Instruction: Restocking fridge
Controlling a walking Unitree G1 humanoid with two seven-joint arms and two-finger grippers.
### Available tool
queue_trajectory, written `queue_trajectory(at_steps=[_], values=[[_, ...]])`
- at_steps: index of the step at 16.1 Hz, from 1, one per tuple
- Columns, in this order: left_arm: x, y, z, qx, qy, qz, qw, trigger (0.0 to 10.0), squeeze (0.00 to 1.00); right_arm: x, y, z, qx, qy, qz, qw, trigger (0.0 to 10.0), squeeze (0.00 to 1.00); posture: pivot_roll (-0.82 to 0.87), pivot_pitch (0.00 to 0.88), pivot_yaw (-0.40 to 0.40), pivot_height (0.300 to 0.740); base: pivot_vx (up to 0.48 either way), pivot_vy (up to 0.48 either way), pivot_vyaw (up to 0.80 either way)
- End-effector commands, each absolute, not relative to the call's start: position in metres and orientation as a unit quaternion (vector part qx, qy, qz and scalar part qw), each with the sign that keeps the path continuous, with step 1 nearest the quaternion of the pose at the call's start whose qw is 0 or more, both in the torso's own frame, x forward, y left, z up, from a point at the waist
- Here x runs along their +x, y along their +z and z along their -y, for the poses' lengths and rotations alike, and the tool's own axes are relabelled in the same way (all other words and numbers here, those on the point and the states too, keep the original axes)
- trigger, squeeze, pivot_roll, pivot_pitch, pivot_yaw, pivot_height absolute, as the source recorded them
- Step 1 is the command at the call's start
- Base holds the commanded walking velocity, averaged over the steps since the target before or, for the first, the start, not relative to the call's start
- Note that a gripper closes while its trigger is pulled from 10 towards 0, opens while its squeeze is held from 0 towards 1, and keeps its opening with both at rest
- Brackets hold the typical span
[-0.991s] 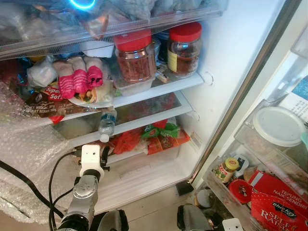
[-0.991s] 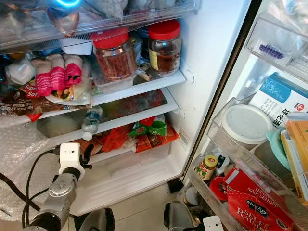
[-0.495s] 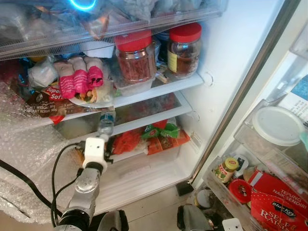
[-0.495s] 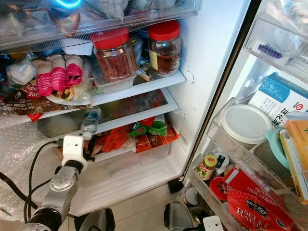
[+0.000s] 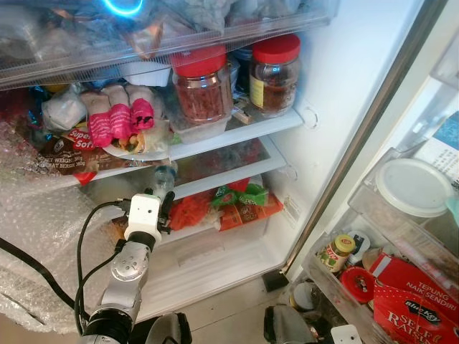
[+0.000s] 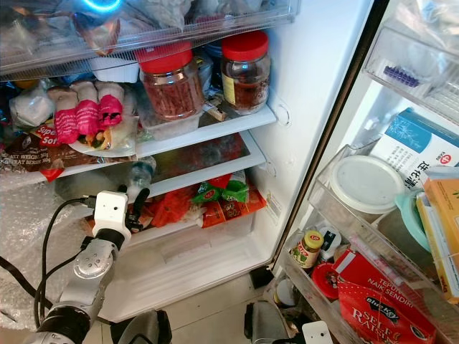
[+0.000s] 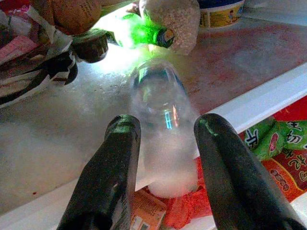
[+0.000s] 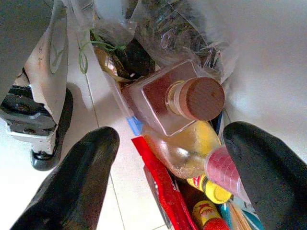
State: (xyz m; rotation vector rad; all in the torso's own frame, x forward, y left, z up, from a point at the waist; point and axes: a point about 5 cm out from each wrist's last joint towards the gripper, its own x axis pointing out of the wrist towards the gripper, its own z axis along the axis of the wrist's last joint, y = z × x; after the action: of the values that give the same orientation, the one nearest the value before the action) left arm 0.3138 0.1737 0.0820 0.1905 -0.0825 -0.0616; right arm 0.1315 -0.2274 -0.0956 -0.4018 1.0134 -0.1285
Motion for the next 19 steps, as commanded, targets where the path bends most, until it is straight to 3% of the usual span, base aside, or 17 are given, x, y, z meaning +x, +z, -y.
queue_trajectory(at_steps=[1, 19], values=[[0.316, 0.083, -0.176, 0.104, -0.023, 0.036, 0.994, 10.0, 0.00, 0.125, -0.098, 0.228, -0.192, -0.059, -0.492, 0.847, 10.0, 0.00, -0.13, 0.094, 0.021, 0.632, 0.000, 0.000, 0.00], [0.343, 0.083, -0.173, 0.099, 0.041, -0.014, 0.994, 10.0, 0.00, 0.125, -0.098, 0.226, -0.189, -0.056, -0.494, 0.847, 10.0, 0.00, -0.13, 0.078, 0.022, 0.632, 0.000, 0.000, 0.00]])
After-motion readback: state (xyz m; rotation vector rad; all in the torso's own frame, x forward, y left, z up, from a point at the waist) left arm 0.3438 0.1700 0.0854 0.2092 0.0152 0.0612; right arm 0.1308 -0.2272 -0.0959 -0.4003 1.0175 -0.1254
